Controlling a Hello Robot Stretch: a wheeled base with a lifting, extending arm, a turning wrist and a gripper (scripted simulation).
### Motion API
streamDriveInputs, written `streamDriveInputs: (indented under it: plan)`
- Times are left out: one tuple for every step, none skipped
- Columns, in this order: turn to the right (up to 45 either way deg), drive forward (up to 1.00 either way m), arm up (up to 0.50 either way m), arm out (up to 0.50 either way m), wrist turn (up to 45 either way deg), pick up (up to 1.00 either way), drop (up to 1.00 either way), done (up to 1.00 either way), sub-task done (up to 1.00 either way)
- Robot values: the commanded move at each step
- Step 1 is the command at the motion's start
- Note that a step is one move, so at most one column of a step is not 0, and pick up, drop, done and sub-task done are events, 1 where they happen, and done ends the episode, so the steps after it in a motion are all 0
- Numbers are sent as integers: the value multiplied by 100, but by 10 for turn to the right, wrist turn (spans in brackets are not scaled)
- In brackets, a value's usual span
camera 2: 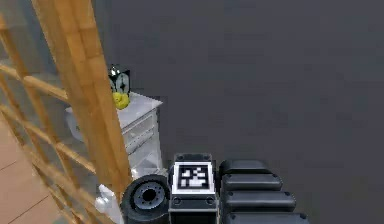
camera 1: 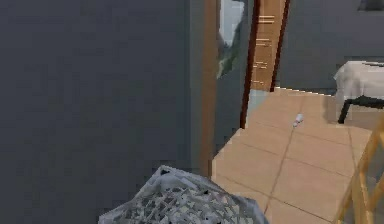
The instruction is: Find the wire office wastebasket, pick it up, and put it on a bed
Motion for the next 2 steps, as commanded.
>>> streamDriveInputs:
  plan:
    - [0, 35, 0, 0, 0, 0, 0, 0, 0]
    - [360, 0, 0, 0, 0, 0, 0, 0, 0]
